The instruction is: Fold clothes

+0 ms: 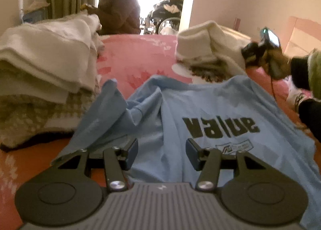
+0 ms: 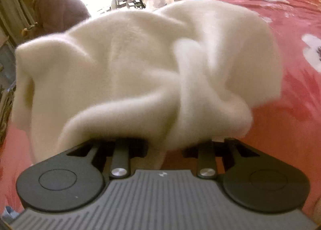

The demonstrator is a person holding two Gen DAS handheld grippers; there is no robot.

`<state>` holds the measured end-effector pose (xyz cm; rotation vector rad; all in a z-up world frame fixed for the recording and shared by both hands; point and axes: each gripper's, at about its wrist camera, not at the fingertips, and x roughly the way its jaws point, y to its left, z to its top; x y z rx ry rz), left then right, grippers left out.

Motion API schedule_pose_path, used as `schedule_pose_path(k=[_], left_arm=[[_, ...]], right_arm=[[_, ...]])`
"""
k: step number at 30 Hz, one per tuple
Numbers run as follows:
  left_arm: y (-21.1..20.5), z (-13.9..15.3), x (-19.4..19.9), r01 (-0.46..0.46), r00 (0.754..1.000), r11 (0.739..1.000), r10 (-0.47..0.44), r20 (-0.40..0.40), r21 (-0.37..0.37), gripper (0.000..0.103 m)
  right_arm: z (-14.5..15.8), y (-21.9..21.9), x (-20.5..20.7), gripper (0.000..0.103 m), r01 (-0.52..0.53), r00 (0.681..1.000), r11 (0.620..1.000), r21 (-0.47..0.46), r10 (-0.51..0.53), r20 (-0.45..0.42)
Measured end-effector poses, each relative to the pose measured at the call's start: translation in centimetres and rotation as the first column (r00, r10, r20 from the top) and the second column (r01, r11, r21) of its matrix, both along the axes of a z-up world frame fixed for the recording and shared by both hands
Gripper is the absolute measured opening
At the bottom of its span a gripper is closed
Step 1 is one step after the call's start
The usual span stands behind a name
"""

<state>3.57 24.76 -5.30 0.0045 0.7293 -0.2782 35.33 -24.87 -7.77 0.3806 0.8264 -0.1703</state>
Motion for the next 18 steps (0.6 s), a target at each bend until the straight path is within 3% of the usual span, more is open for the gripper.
schedule_pose_path(k=[3, 6, 11, 13, 18], left_arm=[[0.2, -0.6, 0.2, -0.004, 1.000, 1.000, 0.004, -0.021, -0.012, 0.054], [0.4, -0.4, -0.1, -0.011, 1.000, 1.000, 0.010, -0.011, -0.014, 0.054], [-0.3, 0.9, -0.8, -0.003, 1.000, 0.999, 0.003, -0.003, -0.046, 0.054], [-1.4, 1.4, -1.2, 0.025, 0.999, 0.998, -0.026, -0.027, -0.061, 0.054], [-5.7, 2.1, -4.7, 0.124, 0.990, 0.992, -0.125, -0.070, -0.020, 0.054]], right_arm=[[1.0, -1.0, -1.1, 0.029, -0.018, 0.996, 0.999, 0.030, 0.021, -0.092], [2.7, -2.5, -6.2, 0.031, -0.077, 0.988, 0.994, 0.075, 0.086, -0.125], [4.0, -4.0, -17.5, 0.040, -0.191, 0.949, 0.934, 0.303, 0.255, -0.187], [4.0, -3.4, -21.2, 0.040, -0.235, 0.925, 0.920, 0.314, 0.311, -0.220], [2.1, -2.0, -24.3, 0.041, -0.290, 0.877, 0.911, 0.292, 0.376, -0.298]])
